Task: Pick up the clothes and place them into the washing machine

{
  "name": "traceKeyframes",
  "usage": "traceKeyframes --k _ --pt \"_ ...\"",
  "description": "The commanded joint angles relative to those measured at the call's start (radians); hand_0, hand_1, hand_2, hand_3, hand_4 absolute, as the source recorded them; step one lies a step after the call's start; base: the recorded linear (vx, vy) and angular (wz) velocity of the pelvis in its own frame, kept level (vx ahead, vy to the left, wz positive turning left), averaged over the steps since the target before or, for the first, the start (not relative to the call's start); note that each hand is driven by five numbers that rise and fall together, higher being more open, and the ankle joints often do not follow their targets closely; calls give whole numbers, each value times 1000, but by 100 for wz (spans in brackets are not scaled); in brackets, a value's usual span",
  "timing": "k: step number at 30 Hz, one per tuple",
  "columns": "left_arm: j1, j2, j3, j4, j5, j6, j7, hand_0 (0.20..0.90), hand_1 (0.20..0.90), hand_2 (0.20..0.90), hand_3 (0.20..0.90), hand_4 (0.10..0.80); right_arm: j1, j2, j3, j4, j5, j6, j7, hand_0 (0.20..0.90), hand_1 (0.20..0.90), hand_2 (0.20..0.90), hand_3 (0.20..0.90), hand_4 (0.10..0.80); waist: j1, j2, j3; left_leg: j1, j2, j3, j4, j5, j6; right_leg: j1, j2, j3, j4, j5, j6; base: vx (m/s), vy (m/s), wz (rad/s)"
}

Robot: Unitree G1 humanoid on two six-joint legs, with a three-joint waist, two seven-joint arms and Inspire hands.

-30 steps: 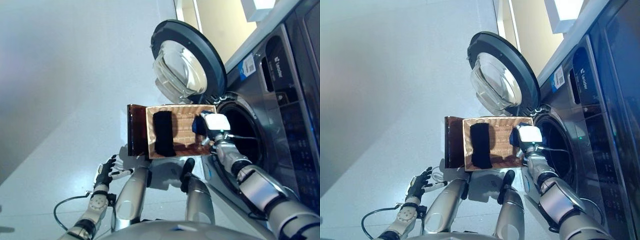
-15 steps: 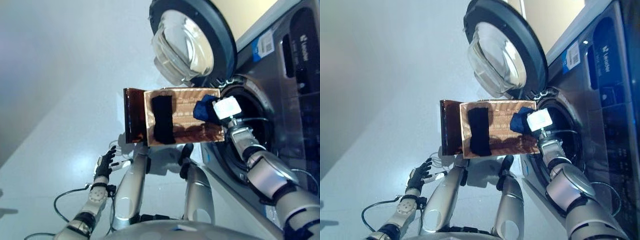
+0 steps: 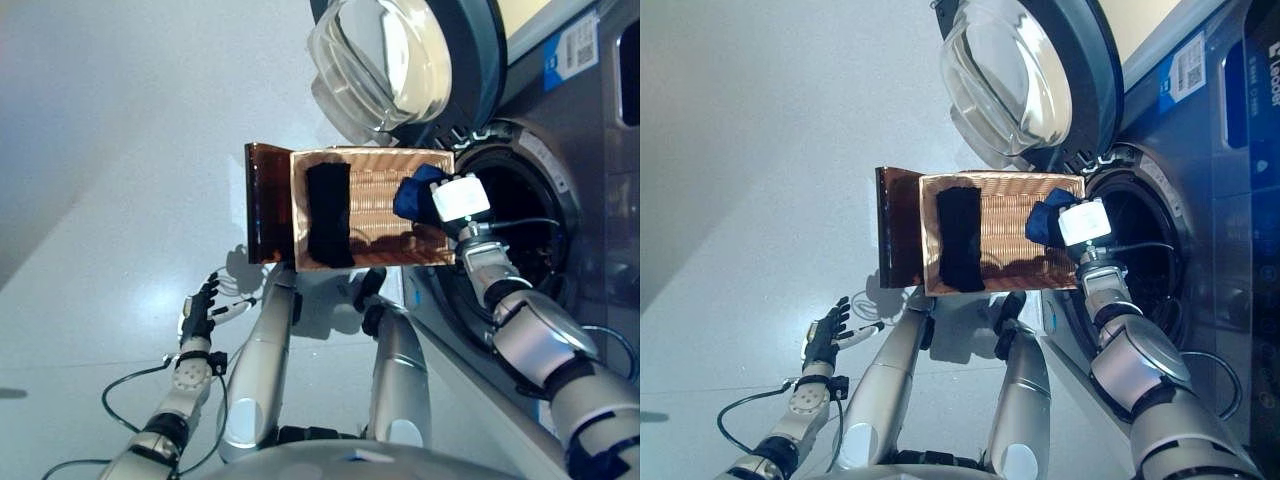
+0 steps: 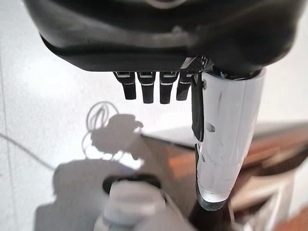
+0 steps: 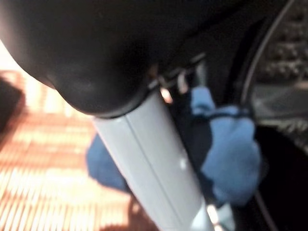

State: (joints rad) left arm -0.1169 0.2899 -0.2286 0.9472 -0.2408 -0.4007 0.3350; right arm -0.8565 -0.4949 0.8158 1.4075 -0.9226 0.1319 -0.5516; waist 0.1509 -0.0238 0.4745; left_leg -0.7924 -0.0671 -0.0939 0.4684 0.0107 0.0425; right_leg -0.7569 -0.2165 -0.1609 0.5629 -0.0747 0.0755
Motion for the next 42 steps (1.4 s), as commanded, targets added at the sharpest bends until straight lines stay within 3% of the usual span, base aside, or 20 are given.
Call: traceKeyframes --k 1,7,12,21,22,23,42 --pt "55 18 32 -28 -19 -62 47 900 900 900 900 800 -12 -89 16 -1 39 38 -60 900 900 900 900 800 4 37 -42 -74 6 24 141 -111 -68 -30 43 -13 48 -37 -73 -35 21 2" --pt "58 16 34 -69 -21 -71 49 900 900 900 900 800 23 -88 11 2 47 30 -70 900 900 900 900 800 -2 54 -50 -168 0 19 223 -132 -67 -127 32 -5 171 -90 -84 -54 12 3" --pt "77 13 39 -74 -21 -69 50 900 900 900 900 800 4 -129 20 38 74 24 -77 900 900 900 900 800 5 75 -57 -248 -2 20 347 -185 -58 -223 9 13 320 -158 -101 -11 22 8" --pt "77 15 12 -69 -30 -70 49 900 900 900 900 800 -62 -162 57 81 80 37 -82 900 900 900 900 800 15 72 -60 -295 -15 33 362 -190 -47 -280 -7 34 354 -172 -111 24 13 4" --pt "72 17 9 -78 -30 -70 50 900 900 900 900 800 -67 -168 62 76 77 36 -82 529 529 529 529 535 14 70 -60 -294 -15 32 355 -188 -47 -280 -8 35 350 -171 -111 0 0 0" --pt "72 18 9 -83 -26 -71 55 900 900 900 900 800 -72 -172 60 72 78 36 -87 222 222 222 222 316 14 69 -60 -293 -16 33 351 -187 -47 -281 -8 34 348 -170 -110 29 -7 9" --pt "68 33 12 -72 -2 -80 63 900 900 900 900 800 -80 -157 67 75 26 67 -94 200 200 200 200 300 13 76 -63 -176 -29 39 171 -123 -50 -179 -1 21 217 -114 -89 14 0 3"
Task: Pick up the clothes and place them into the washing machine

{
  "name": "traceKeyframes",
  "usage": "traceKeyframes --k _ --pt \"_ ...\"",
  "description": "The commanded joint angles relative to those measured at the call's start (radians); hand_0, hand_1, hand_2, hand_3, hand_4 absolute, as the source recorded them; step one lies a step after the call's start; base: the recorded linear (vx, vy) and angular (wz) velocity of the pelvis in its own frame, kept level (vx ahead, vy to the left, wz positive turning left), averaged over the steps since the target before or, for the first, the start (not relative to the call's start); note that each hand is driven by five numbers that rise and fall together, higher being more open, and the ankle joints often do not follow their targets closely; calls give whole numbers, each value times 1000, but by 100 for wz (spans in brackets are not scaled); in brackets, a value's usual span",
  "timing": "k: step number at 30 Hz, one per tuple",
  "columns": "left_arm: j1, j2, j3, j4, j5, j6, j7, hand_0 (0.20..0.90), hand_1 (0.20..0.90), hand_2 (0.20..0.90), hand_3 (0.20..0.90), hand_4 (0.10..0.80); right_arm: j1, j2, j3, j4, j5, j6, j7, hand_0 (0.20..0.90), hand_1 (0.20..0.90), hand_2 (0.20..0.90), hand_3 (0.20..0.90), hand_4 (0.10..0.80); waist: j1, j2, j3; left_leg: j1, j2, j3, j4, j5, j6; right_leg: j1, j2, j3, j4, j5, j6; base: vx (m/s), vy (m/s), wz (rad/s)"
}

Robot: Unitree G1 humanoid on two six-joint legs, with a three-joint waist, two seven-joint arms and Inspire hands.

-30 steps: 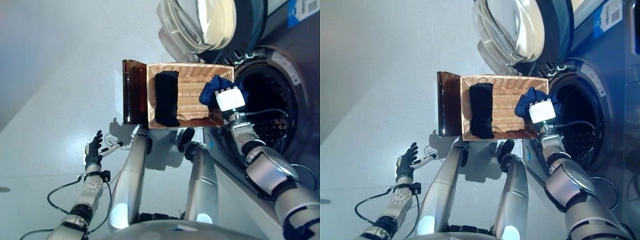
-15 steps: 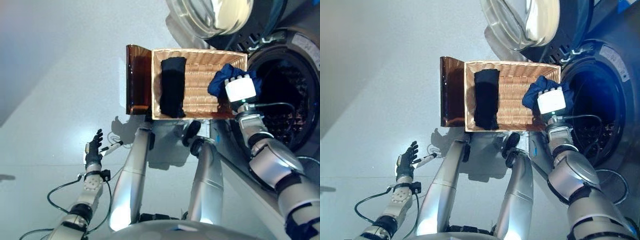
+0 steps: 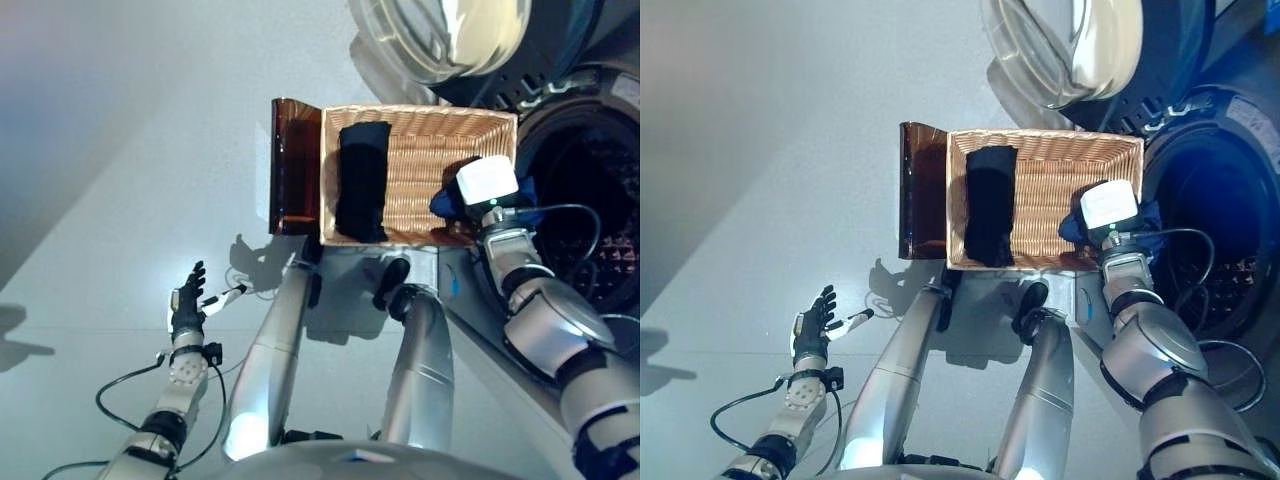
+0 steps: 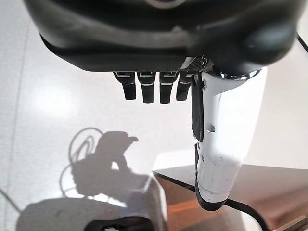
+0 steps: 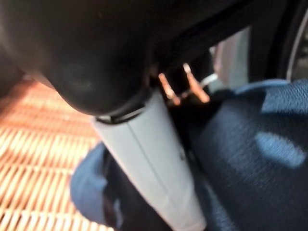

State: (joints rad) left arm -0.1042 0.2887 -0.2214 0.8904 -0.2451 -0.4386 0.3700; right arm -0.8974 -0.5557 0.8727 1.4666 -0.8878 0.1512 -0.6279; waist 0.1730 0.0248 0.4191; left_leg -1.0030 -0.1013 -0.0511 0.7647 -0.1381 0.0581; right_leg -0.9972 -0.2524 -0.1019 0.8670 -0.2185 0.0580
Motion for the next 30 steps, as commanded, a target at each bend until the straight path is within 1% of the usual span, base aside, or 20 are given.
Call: traceKeyframes --k 1,8,12,16,17,18,20,23,24,25,26,28,29,30 --pt "57 35 5 -20 2 -42 24 900 900 900 900 800 -39 -98 11 16 -12 49 -15 200 200 200 200 300 -7 28 -11 45 6 -6 -140 30 -67 71 36 -37 -100 32 -71 0 0 0" --pt "70 34 -6 -15 15 -25 -4 900 900 900 900 800 -53 -90 3 12 -22 60 -2 200 200 200 200 300 -2 26 -20 144 16 -7 -233 61 -72 174 46 -49 -200 69 -57 22 -9 -2" --pt "80 39 -15 -9 28 -14 -18 900 900 900 900 800 -58 -87 -38 0 12 56 1 200 200 200 200 300 1 29 -36 242 22 -7 -319 88 -75 276 51 -61 -297 102 -44 71 -14 -6" --pt "100 40 -26 -16 39 2 -31 900 900 900 900 800 -39 -54 -159 -28 156 5 -21 200 200 200 200 300 4 39 -47 350 24 -4 -409 121 -74 399 54 -76 -417 145 -24 57 12 -13" --pt "105 38 -28 -13 42 6 -36 900 900 900 900 800 -28 -43 -179 -38 184 -11 -25 200 200 200 200 300 4 48 -47 366 27 3 -441 160 -69 416 52 -87 -455 186 -29 -37 39 -6" --pt "107 38 -28 -5 44 8 -38 900 900 900 900 800 -24 -37 -186 -37 193 -16 -24 200 200 200 200 300 1 52 -46 387 27 3 -456 164 -70 437 54 -90 -473 191 -26 -45 40 -2" --pt "113 34 -34 10 49 11 -44 900 900 900 900 800 -15 -19 -230 -55 260 -57 -26 200 200 200 200 300 -2 62 -48 421 21 4 -478 173 -71 476 52 -87 -512 206 -20 54 29 -5" --pt "129 28 -38 17 47 11 -50 900 900 900 900 800 41 38 -358 -126 481 -182 -10 200 200 200 200 300 -12 78 -59 460 21 11 -511 180 -69 510 51 -85 -549 224 -10 58 33 -11" --pt "139 28 -38 19 46 11 -56 900 900 900 900 800 66 50 -390 -144 541 -208 -5 200 200 200 200 300 -15 83 -61 473 22 12 -515 181 -68 519 50 -83 -553 227 -8 36 26 -7" --pt "139 28 -38 19 46 11 -56 900 900 900 900 800 67 50 -390 -145 541 -208 -5 200 200 200 200 300 -15 83 -61 473 22 12 -515 181 -68 520 50 -83 -553 227 -8 52 47 1" --pt "154 23 -34 24 45 12 -58 900 900 900 900 800 113 81 -471 -206 683 -275 15 200 200 200 200 300 -24 89 -67 484 18 18 -522 181 -66 529 48 -78 -560 230 -5 43 43 2" --pt "162 20 -29 35 49 13 -65 900 900 900 900 800 155 111 -522 -233 788 -315 31 200 200 200 200 300 -28 95 -73 494 15 21 -523 178 -63 533 48 -73 -559 229 -5 47 42 -4" --pt "169 22 -25 33 46 11 -67 900 900 900 900 800 172 131 -550 -260 866 -349 57 200 200 200 200 300 -30 97 -77 494 14 23 -522 177 -63 534 46 -70 -558 228 -4 31 37 -6" --pt "171 22 -23 35 50 14 -71 900 900 900 900 800 189 140 -567 -266 910 -359 60 200 200 200 200 300 -33 100 -79 495 12 24 -519 175 -60 534 45 -69 -554 226 -4 25 35 -4"
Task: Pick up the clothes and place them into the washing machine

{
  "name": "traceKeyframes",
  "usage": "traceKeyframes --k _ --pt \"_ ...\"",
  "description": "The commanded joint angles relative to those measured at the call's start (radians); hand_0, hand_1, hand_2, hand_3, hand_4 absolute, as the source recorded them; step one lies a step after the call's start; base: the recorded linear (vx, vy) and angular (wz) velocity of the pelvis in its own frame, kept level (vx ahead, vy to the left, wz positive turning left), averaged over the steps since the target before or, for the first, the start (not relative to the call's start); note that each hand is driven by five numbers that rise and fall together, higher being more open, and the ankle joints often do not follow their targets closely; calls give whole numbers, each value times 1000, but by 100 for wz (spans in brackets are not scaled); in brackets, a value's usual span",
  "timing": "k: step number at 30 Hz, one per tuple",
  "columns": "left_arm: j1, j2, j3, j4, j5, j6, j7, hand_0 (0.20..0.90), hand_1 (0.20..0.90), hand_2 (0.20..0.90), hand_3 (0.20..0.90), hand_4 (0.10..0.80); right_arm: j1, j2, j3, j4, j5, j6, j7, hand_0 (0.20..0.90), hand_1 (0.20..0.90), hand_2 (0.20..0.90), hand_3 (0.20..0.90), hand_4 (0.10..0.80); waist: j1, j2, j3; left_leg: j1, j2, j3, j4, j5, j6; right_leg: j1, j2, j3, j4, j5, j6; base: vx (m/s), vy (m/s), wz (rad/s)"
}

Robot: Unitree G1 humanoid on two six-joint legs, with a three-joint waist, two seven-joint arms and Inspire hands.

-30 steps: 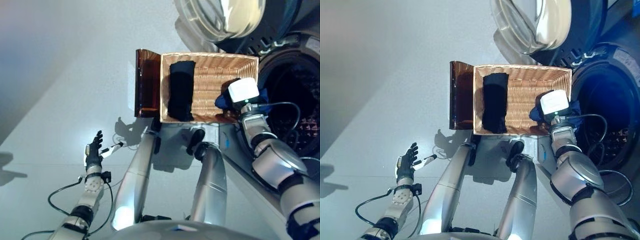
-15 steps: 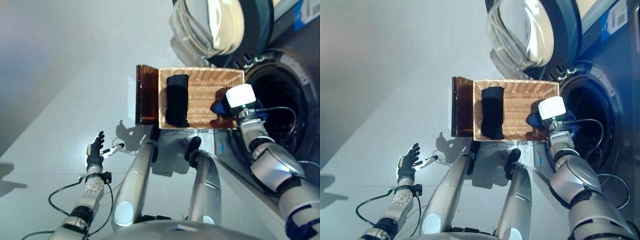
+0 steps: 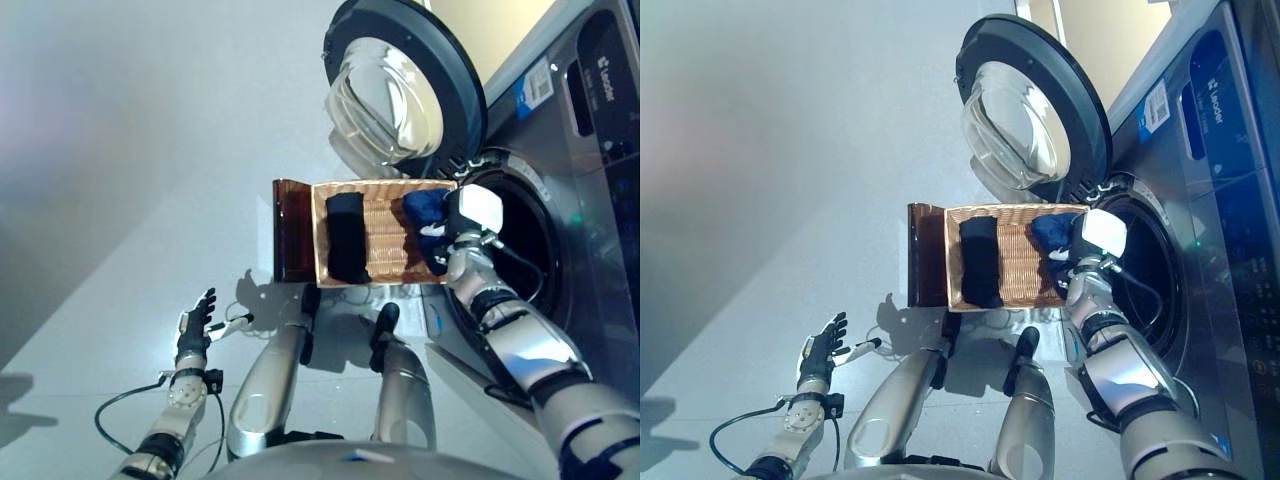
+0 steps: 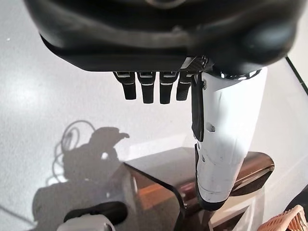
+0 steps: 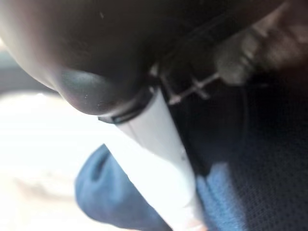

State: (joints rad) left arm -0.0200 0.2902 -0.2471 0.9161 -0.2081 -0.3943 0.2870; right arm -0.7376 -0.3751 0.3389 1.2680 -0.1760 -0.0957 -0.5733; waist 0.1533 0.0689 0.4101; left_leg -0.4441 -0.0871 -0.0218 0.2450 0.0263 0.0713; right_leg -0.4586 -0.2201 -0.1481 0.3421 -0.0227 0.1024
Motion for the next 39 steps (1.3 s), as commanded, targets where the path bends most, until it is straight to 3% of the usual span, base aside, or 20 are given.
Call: traceKeyframes --k 1,3,4,5,7,11,17,25,31,36,39 --pt "85 19 6 18 17 -29 13 900 900 900 900 800 43 -28 -60 -79 250 -132 13 200 200 200 200 300 -15 57 -73 -61 -2 -3 1 10 -73 -3 11 -20 -30 31 -48 26 30 0" --pt "85 16 11 17 14 -27 9 900 900 900 900 800 79 10 -117 -113 417 -186 52 200 200 200 200 300 -18 61 -76 -61 -4 -1 3 6 -71 -6 9 -14 -27 30 -47 0 0 0" --pt "85 17 11 16 14 -27 9 900 900 900 900 800 80 10 -117 -113 418 -186 52 200 200 200 200 300 -17 60 -77 -61 -3 0 4 5 -71 -7 9 -14 -27 30 -47 0 0 0" --pt "85 12 14 9 10 -26 7 900 900 900 900 800 117 47 -170 -142 590 -234 113 200 200 200 200 300 -22 62 -80 -62 -3 4 3 3 -70 -13 9 -10 -25 28 -47 9 25 -4" --pt "85 10 14 10 13 -24 7 900 900 900 900 800 129 54 -190 -132 650 -248 125 200 200 200 200 300 -24 62 -81 -63 -3 6 5 1 -69 -15 9 -8 -23 27 -48 4 16 -4" --pt "87 -12 7 -20 -3 -22 -13 900 900 900 900 800 191 155 -343 -198 1184 -361 338 200 200 200 200 300 -32 75 -84 -71 -4 14 11 -9 -67 -25 10 5 -19 18 -48 2 9 -5" --pt "107 -33 -6 -38 -19 -16 -47 900 900 900 900 800 226 210 -458 -231 1473 -412 464 200 200 200 200 300 -34 102 -95 -71 -9 19 12 -17 -65 -31 3 17 -16 13 -45 8 36 -10" --pt "119 -74 -70 6 -53 -21 -68 900 900 900 900 800 227 243 -597 -287 1585 -513 430 200 200 200 200 300 -46 167 -106 -62 -19 37 5 -20 -61 -29 1 43 -25 11 -39 4 51 -6" --pt "124 -83 -105 30 -58 -25 -66 900 900 900 900 800 168 194 -656 -270 1574 -548 373 200 200 200 200 300 -47 209 -123 -63 -25 43 2 -22 -61 -30 -3 57 -26 9 -35 7 33 -5" --pt "131 -83 -133 31 -69 -33 -65 900 900 900 900 800 75 65 -735 -351 1480 -614 252 200 200 200 200 300 -54 252 -143 -54 -30 51 -8 -23 -64 -34 -5 76 -33 9 -33 20 39 -7" --pt "150 -57 -144 -6 -80 -48 -80 900 900 900 900 800 -62 -145 -739 -416 1351 -630 166 200 200 200 200 300 -49 275 -159 -51 -35 60 -4 -33 -59 -44 -9 99 -35 14 -26 23 57 -11"
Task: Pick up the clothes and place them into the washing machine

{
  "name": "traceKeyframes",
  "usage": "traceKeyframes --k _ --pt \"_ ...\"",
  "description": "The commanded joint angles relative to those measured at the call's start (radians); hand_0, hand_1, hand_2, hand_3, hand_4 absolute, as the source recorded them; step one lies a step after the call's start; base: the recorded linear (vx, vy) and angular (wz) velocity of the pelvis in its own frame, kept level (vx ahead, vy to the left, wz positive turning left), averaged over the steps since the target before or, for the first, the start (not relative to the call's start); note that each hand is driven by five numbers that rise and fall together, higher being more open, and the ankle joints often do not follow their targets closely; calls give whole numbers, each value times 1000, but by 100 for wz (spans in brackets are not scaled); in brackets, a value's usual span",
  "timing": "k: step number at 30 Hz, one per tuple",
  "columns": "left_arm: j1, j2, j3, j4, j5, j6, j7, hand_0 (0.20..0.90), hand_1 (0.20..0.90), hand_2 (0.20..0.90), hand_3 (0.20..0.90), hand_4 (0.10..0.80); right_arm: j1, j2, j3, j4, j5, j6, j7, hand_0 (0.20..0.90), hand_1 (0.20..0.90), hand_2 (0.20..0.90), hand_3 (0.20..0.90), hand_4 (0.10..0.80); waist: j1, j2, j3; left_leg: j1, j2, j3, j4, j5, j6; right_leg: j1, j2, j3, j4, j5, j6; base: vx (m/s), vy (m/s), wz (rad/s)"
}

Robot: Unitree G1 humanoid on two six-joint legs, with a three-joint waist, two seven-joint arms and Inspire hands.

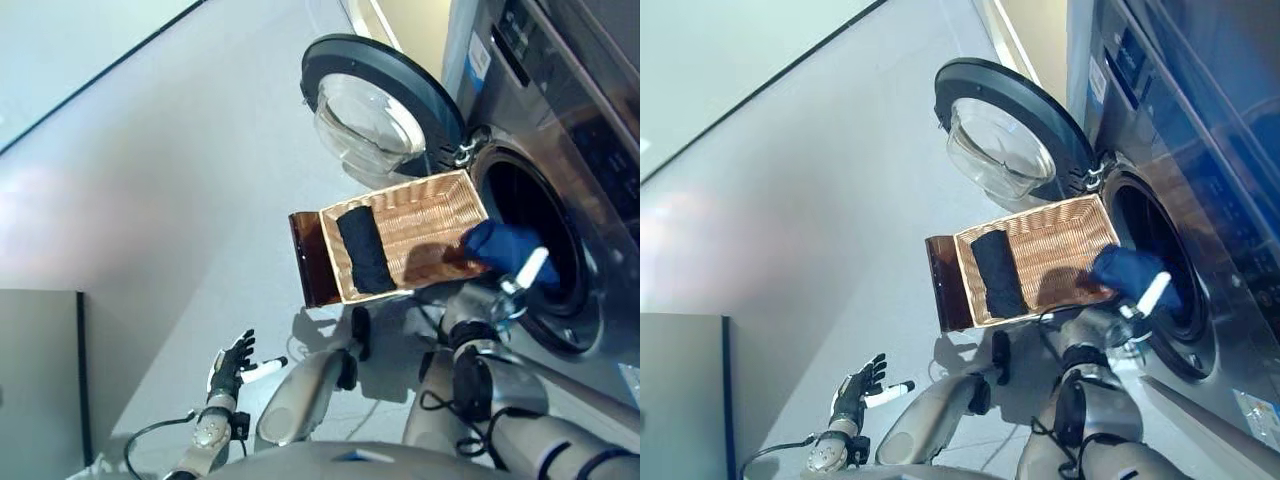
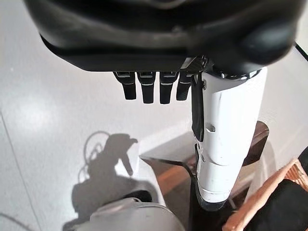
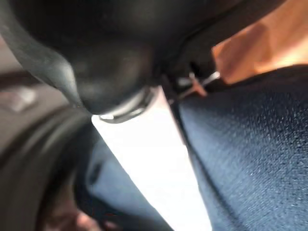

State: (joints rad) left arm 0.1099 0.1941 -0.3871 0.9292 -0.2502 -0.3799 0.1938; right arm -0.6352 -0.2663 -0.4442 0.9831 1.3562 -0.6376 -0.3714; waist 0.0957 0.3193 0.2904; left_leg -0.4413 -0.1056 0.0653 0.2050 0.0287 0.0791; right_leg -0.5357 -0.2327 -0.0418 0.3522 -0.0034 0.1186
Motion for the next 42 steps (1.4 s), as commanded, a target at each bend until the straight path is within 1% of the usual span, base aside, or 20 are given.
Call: traceKeyframes --k 1,2,3,5,6,7,9,11,12,16,19,23,25,26,28,29,30,31,36,42 --pt "18 36 -5 -19 -39 -62 13 900 900 900 900 800 -171 -259 47 -130 -190 -87 -46 200 200 200 200 300 10 28 -38 -55 -16 -25 36 -35 -67 32 4 -6 -46 -4 -42 -25 39 -10" --pt "16 48 -2 -17 -45 -64 10 900 900 900 900 800 -230 -331 73 -138 -202 -87 -48 200 200 200 200 300 14 30 -43 -60 -16 -18 32 -26 -65 22 3 0 -52 11 -41 -31 39 -14" --pt "17 57 -5 -23 -49 -65 10 900 900 900 900 800 -276 -372 111 -130 -213 -96 -62 200 200 200 200 300 19 31 -48 -62 -15 -12 30 -27 -64 15 5 7 -55 16 -39 -34 44 -19" --pt "17 74 2 -36 -52 -68 13 900 900 900 900 800 -340 -441 164 -188 -233 -100 -56 200 200 200 200 300 17 23 -58 -63 -9 2 19 -24 -64 2 11 19 -59 22 -37 1 28 -21" --pt "20 78 4 -45 -54 -67 14 900 900 900 900 800 -342 -453 183 -207 -252 -96 -62 507 507 507 507 520 15 18 -61 -65 -7 7 17 -22 -64 -4 13 25 -59 24 -37 10 16 -28" --pt "17 80 5 -52 -58 -65 12 900 900 900 900 800 -343 -466 209 -183 -275 -81 -75 900 900 900 900 800 15 12 -63 -66 -7 9 14 -22 -65 -8 14 29 -59 25 -37 5 3 -30" --pt "11 75 11 -44 -60 -58 12 900 900 900 900 800 -348 -502 241 -87 -273 -23 -64 900 900 900 900 800 14 1 -64 -66 -5 12 12 -21 -66 -12 17 33 -58 29 -39 -7 -7 -20" --pt "6 61 20 -23 -70 -57 8 900 900 900 900 800 -351 -496 240 -7 -248 11 -34 900 900 900 900 800 10 -3 -61 -68 -3 15 12 -20 -67 -17 20 33 -58 32 -41 -12 -14 -17" --pt "7 52 24 -18 -79 -57 5 900 900 900 900 800 -337 -476 237 14 -238 19 -16 900 900 900 900 800 8 -3 -61 -66 -3 14 14 -29 -68 -17 21 33 -53 22 -40 -12 -5 -14" --pt "9 25 33 13 -97 -51 -12 900 900 900 900 800 -293 -427 227 109 -209 59 39 900 900 900 900 800 11 -1 -52 -79 -3 6 21 -24 -70 -23 20 24 -42 19 -48 -36 -12 -1" --pt "12 24 41 17 -89 -48 -8 900 900 900 900 800 -261 -382 217 126 -209 65 41 900 900 900 900 800 15 -2 -43 -87 -2 -2 27 -18 -73 -24 19 13 -36 17 -52 -45 -34 4" --pt "8 31 57 41 -63 -37 3 900 900 900 900 800 -199 -309 220 145 -222 87 51 900 900 900 900 800 20 -22 -31 -89 1 -11 37 -13 -74 -11 20 -2 -30 15 -53 -22 -44 10" --pt "3 33 68 54 -51 -32 9 900 900 900 900 800 -170 -273 221 153 -226 100 61 900 900 900 900 800 23 -38 -28 -86 4 -16 41 -13 -74 -5 21 -11 -28 15 -54 -22 -55 9" --pt "-3 34 76 62 -40 -28 10 900 900 900 900 800 -138 -233 228 160 -231 111 72 900 900 900 900 800 28 -59 -23 -84 8 -21 46 -14 -74 4 20 -19 -29 17 -54 -16 -52 11" --pt "-7 37 82 66 -37 -26 10 900 900 900 900 800 -122 -207 233 161 -234 116 77 900 900 900 900 800 30 -71 -20 -80 8 -24 47 -14 -74 11 20 -24 -31 18 -54 -2 -56 17" --pt "-13 34 81 74 -31 -25 8 900 900 900 900 800 -83 -157 238 168 -231 126 89 900 900 900 900 800 30 -96 -15 -73 11 -33 50 -14 -74 28 20 -37 -36 20 -54 4 -50 16" --pt "-13 35 81 74 -31 -25 8 900 900 900 900 800 -83 -157 238 167 -231 126 89 900 900 900 900 800 30 -96 -14 -73 11 -33 50 -14 -74 29 20 -37 -36 20 -54 1 -85 17" --pt "-27 34 87 81 -23 -22 9 900 900 900 900 800 -58 -122 252 189 -235 142 100 900 900 900 900 800 36 -123 -10 -66 15 -41 51 -14 -76 46 18 -50 -44 23 -53 -1 -70 13" --pt "-37 60 112 51 12 -8 -4 900 900 900 900 800 -26 -89 293 285 -280 193 107 900 900 900 900 800 60 -184 -1 -57 19 -70 59 -12 -78 83 16 -89 -58 24 -56 5 -77 24" --pt "-41 97 157 50 46 8 -1 900 900 900 900 800 -3 -1 344 307 -311 223 118 900 900 900 900 800 91 -256 8 -44 24 -100 67 -17 -79 127 17 -131 -77 25 -56 13 -56 16"
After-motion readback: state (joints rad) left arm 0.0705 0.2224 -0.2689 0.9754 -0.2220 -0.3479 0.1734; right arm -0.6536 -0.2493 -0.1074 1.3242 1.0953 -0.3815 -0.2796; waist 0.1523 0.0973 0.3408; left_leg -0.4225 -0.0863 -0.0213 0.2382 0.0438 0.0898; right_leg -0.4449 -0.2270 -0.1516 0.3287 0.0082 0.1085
